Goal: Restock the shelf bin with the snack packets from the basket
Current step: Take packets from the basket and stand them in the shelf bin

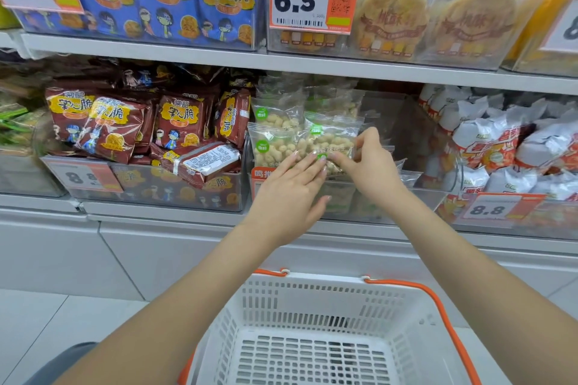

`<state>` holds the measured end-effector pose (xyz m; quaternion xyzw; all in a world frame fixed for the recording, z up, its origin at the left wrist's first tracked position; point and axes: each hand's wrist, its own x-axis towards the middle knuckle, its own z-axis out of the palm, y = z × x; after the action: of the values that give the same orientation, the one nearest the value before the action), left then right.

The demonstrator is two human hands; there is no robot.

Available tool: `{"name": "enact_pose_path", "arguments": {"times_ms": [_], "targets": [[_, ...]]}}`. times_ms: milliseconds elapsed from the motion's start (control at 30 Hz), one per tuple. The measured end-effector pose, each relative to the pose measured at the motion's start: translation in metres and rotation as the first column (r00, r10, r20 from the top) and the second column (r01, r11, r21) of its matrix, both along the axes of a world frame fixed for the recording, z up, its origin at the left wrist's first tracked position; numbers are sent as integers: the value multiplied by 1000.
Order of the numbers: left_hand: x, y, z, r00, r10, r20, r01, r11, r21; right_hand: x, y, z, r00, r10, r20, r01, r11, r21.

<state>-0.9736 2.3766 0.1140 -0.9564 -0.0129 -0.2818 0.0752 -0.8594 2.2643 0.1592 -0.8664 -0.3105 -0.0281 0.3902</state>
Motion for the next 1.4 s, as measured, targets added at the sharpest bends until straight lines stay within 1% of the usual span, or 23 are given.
{"name": "enact_pose_path", "arguments": {"times_ms": [100, 167, 233, 267, 300, 333, 367, 400, 467, 533, 600, 700, 800, 867, 967, 1000, 1133, 1233, 1267, 1300, 1333, 1367, 1400], "targets": [[-10, 9, 0, 1000, -3, 15, 2, 998, 60, -2, -6, 0, 997, 26, -66, -15, 988, 153], [-17, 16, -2, 996, 90, 11, -90, 993, 73, -3, -9, -1, 997, 28, -73, -10, 973, 229], [-22, 22, -6, 984, 178, -25, -176, 983, 60, -3, -11, -4, 999, 36, -11, -33, 972, 235], [-23, 24, -8, 979, 197, -54, -194, 979, 60, -3, -12, -7, 996, 42, 76, -56, 979, 197], [-24, 26, -10, 976, 205, -78, -200, 978, 63, -4, -12, -10, 978, 46, 204, -71, 990, 120], [-23, 28, -11, 974, 207, -91, -202, 977, 62, -4, -11, -13, 936, 55, 348, -63, 998, 14], [-22, 29, -10, 973, 209, -94, -205, 977, 53, -4, -9, -17, 888, 84, 451, -44, 994, -99], [-21, 31, -9, 974, 208, -95, -205, 978, 38, -3, -6, -20, 866, 128, 484, -36, 980, -195], [-18, 33, -4, 975, 191, -111, -192, 981, 6, -2, -1, -25, 888, 188, 420, -61, 953, -297], [-15, 38, 0, 974, 168, -151, -172, 985, -16, -1, 2, -30, 900, 196, 390, -70, 947, -314], [-13, 44, 4, 976, 134, -171, -142, 989, -34, -3, 3, -34, 893, 183, 410, -43, 944, -328], [-12, 48, 4, 984, 84, -160, -95, 993, -64, -7, 2, -39, 900, 144, 412, 9, 938, -347], [-14, 45, 2, 990, 96, -107, -100, 995, -32, -10, 2, -35, 910, 139, 390, 25, 922, -385], [-14, 42, 3, 993, 94, -71, -93, 996, 6, -9, 2, -30, 897, 121, 424, 41, 934, -354], [-9, 37, 6, 997, 60, -39, -59, 998, 33, -5, 6, -26, 821, 106, 561, 92, 946, -312], [-7, 34, 6, 998, 56, -40, -55, 998, 38, -4, 10, -27, 817, 127, 563, 74, 944, -321], [2, 31, 0, 993, 77, -84, -75, 997, 20, -2, 23, -40, 860, 262, 437, -122, 938, -323], [4, 33, -2, 992, 91, -90, -90, 996, 16, 2, 17, -30, 890, 325, 319, -266, 939, -217], [4, 32, -2, 992, 95, -85, -94, 995, 14, 5, 11, -23, 906, 298, 299, -263, 953, -152], [4, 32, -2, 992, 98, -79, -97, 995, 16, 10, 3, -17, 927, 227, 297, -218, 974, -62], [4, 32, -2, 992, 99, -72, -97, 995, 27, 16, -5, -9, 954, 120, 275, -137, 990, 44], [3, 32, -2, 993, 99, -64, -96, 994, 46, 24, -13, -1, 980, 2, 200, -30, 990, 137], [3, 32, -1, 993, 100, -60, -96, 993, 66, 35, -20, 6, 992, -109, 70, 95, 979, 183]]}}
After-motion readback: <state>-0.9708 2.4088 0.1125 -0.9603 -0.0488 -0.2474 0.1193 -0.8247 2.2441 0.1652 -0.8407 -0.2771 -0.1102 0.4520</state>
